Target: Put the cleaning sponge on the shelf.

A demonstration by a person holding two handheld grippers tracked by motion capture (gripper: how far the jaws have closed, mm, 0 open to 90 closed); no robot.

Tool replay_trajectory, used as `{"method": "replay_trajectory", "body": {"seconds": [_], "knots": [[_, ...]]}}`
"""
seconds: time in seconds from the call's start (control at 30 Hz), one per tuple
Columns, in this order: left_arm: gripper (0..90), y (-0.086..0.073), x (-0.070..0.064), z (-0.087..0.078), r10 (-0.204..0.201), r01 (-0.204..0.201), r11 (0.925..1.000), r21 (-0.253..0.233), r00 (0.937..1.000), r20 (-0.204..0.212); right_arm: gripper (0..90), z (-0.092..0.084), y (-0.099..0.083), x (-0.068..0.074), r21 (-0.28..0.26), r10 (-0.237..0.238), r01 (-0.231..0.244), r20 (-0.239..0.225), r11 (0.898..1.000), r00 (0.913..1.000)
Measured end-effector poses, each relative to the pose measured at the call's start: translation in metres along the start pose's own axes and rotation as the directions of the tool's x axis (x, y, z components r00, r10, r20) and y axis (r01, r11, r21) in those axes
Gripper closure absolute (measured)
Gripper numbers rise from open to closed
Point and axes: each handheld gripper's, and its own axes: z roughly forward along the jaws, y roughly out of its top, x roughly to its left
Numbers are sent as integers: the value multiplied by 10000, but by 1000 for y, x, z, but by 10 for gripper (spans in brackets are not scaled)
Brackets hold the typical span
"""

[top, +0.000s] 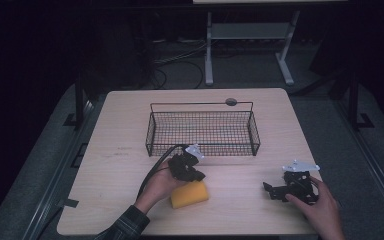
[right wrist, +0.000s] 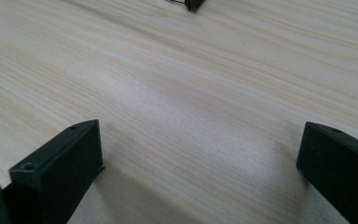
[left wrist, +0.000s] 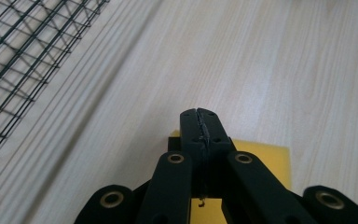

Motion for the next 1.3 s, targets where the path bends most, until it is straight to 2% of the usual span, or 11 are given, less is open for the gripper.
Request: {"method": "replay_trajectory", "body": {"seconds": [0.4,0.67,0.93,1.1,1.3], "knots": [[897,-8,11,-10,-308,306,9995,-89,9992,-265,0,0,0,0,2,3,-3,1,10000,10000],[897,-16,-4,-26,-314,309,9988,-387,9994,-145,0,0,0,0,0,-1,1,2,10000,10000],[897,-33,-16,-30,-446,449,9980,-440,9990,82,0,0,0,0,0,1,-1,1,10000,10000],[897,-40,-15,-25,-484,484,9987,-153,9988,13,0,0,0,0,1,2,-2,2,10000,10000],[897,-46,-6,-30,-764,760,9968,-249,9969,-165,0,0,0,0,1,1,-1,0,10000,10000]]}}
